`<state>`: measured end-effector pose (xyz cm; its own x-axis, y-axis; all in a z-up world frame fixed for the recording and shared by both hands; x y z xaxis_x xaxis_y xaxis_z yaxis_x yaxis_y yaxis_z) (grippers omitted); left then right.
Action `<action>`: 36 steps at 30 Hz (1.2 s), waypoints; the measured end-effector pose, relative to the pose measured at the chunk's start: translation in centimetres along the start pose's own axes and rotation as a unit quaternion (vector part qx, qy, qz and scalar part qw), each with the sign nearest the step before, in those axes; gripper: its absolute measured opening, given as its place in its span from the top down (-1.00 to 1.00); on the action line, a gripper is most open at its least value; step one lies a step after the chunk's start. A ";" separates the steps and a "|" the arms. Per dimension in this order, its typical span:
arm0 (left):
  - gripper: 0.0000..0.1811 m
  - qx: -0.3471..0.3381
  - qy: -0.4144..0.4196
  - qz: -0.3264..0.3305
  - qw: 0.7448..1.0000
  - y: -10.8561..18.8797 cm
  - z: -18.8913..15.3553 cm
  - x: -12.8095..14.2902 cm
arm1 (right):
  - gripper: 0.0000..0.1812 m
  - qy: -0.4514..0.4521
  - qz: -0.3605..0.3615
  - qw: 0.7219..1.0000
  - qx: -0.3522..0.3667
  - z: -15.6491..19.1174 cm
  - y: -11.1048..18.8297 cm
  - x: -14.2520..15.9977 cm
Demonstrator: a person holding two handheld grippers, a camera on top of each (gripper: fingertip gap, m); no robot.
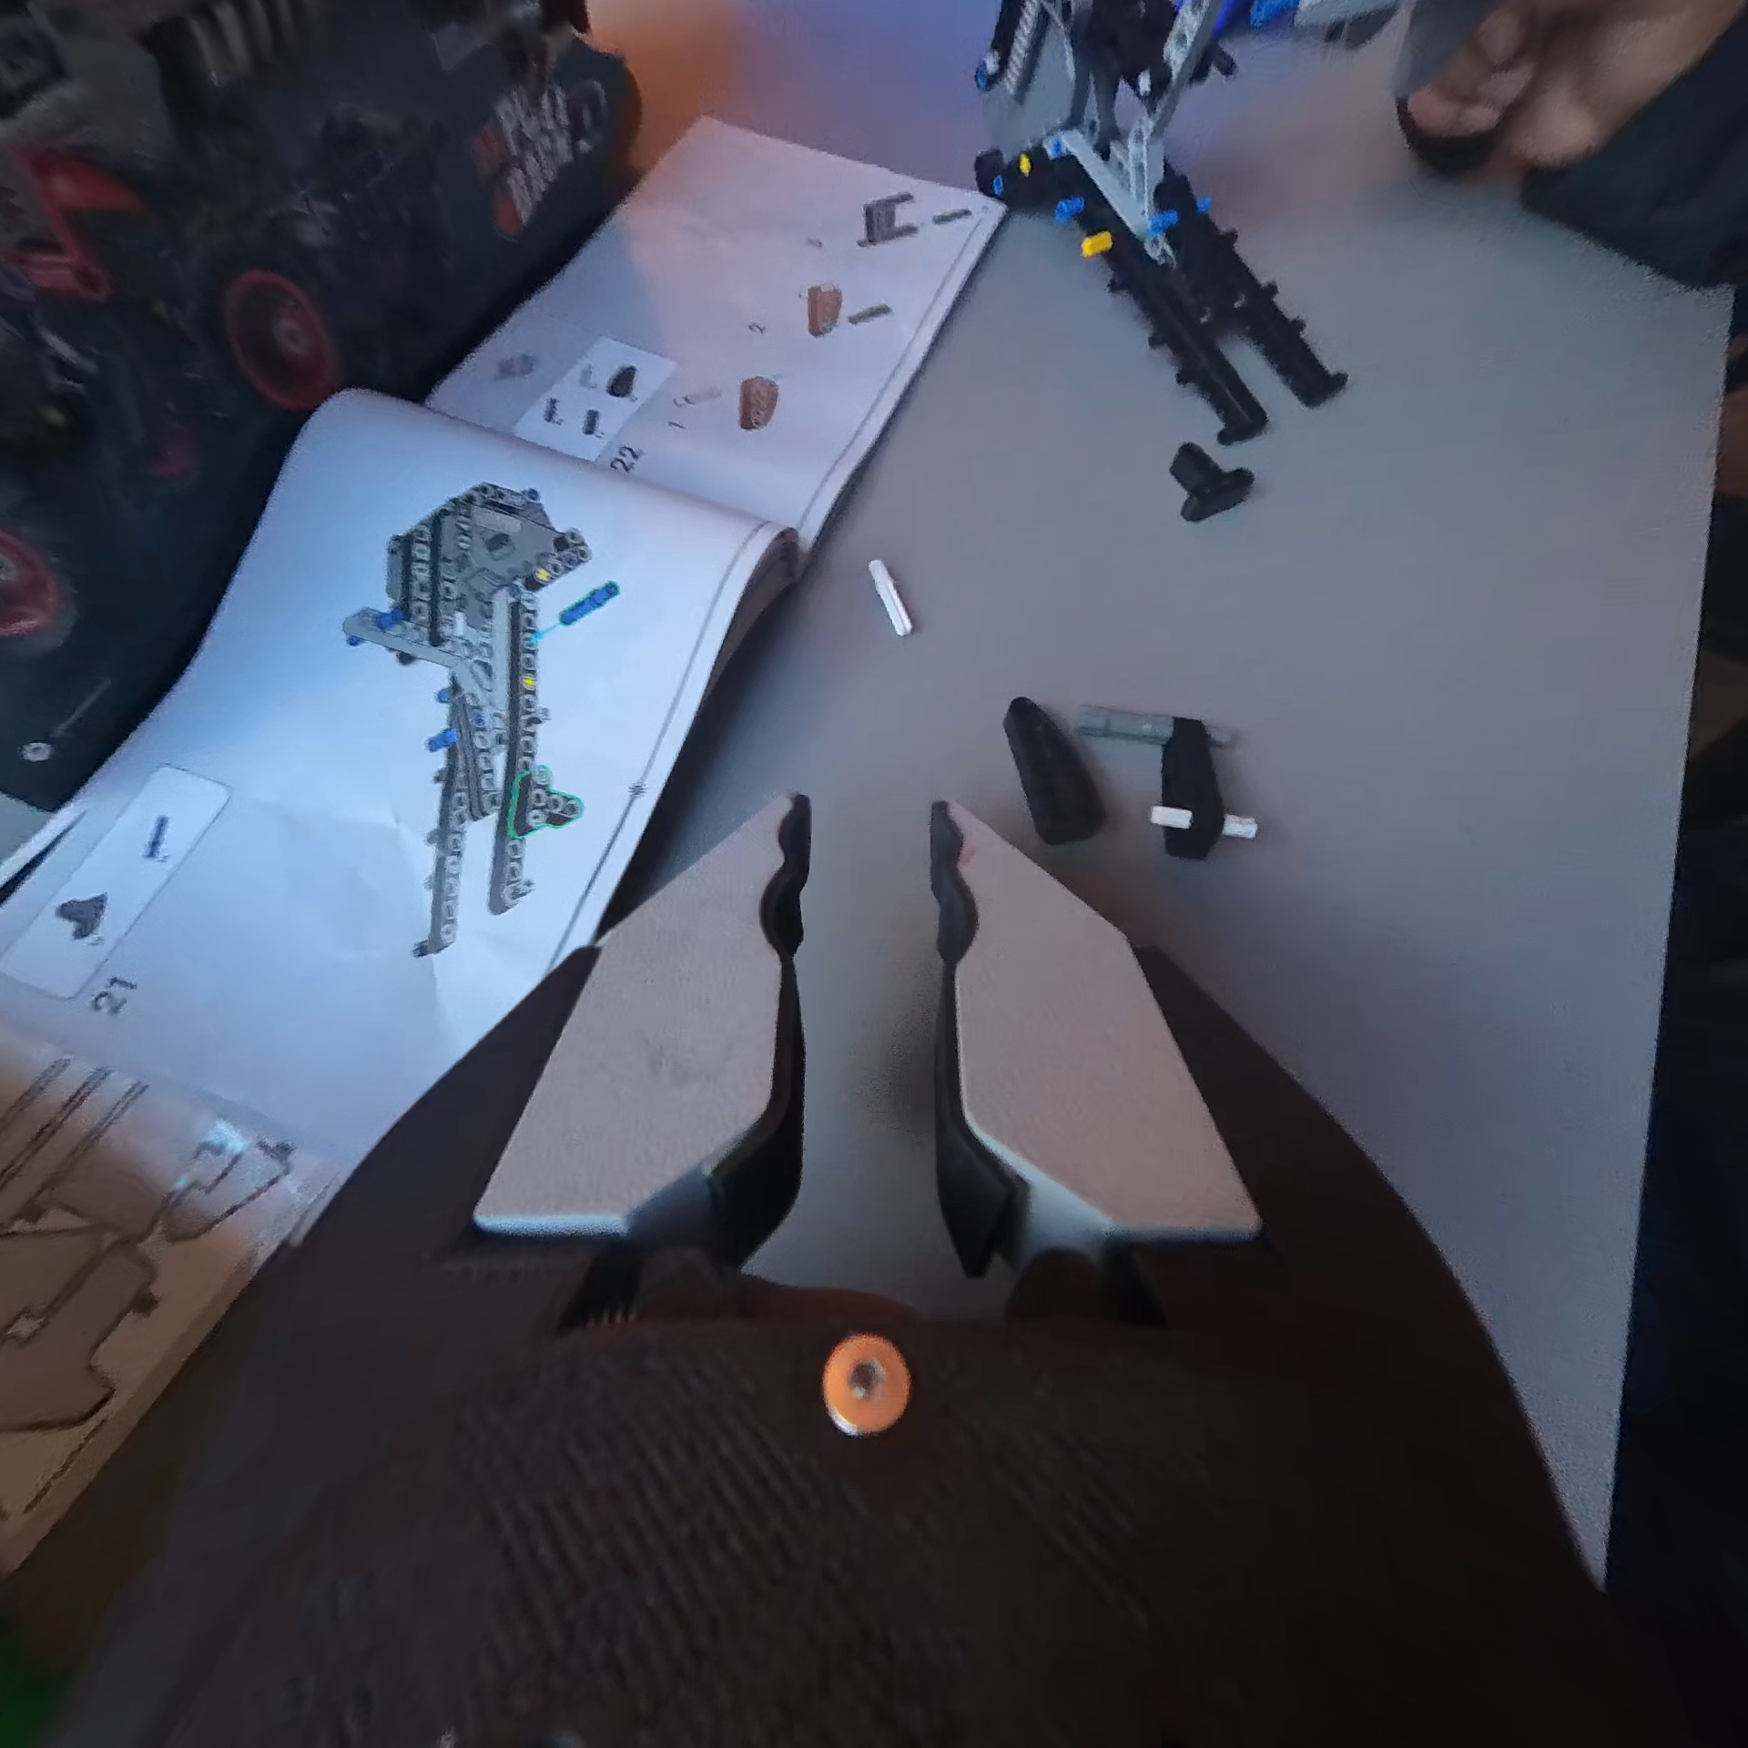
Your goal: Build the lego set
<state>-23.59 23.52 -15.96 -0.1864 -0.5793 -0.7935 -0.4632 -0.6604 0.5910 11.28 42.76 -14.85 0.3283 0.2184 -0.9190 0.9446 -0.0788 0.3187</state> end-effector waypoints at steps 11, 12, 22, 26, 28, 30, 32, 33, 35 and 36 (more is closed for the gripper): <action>0.76 0.049 -0.035 0.017 0.998 -5.6 -5.1 -6.7 | 0.98 0.050 0.078 0.996 -0.014 0.3 0.4 1.7; 0.77 0.058 -0.043 0.022 0.997 -6.4 -5.7 -7.6 | 0.98 0.047 0.082 0.995 -0.014 0.2 0.5 1.8; 0.75 0.087 -0.050 0.083 0.991 -14.7 -8.2 -11.8 | 0.98 0.040 0.104 0.994 0.012 -0.2 0.6 2.2; 0.74 0.082 -0.039 0.085 0.992 -16.0 -7.6 -12.0 | 0.98 0.038 0.110 0.993 0.019 -0.4 0.4 2.3; 0.73 0.079 -0.041 0.082 0.993 -16.5 -7.3 -12.1 | 0.98 0.040 0.109 0.993 0.020 -0.4 0.4 2.3; 0.73 0.079 -0.045 0.086 0.992 -17.0 -7.1 -12.1 | 0.98 0.044 0.109 0.993 0.020 -0.3 0.3 2.2; 0.73 0.088 -0.041 0.089 0.991 -17.5 -7.0 -12.2 | 0.98 0.050 0.108 0.993 0.015 -0.3 0.0 2.2; 0.73 0.091 -0.038 0.091 0.991 -17.7 -7.0 -12.2 | 0.98 0.051 0.111 0.992 0.010 -0.3 -0.1 2.2; 0.72 0.095 -0.038 0.094 0.990 -18.1 -6.8 -12.3 | 0.98 0.055 0.117 0.992 0.001 -0.3 -0.5 2.2; 0.72 0.094 -0.039 0.094 0.990 -18.2 -6.7 -12.3 | 0.98 0.061 0.117 0.991 -0.003 -0.2 -0.6 2.2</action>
<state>-7.03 39.42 -16.02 -0.3484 -0.6398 -0.6850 -0.5658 -0.4391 0.6979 11.40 43.52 -17.02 0.5363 0.3113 -0.7845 0.8422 -0.1365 0.5216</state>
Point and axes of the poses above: each gripper's, where its closed fingertips meet, y back along the fingers, x out of its underside, z = x × y across the jaws, the point moved 9 cm from there along y, back along the fingers, and after that the axes turned 6 degrees about y, right-handed, at the moved point
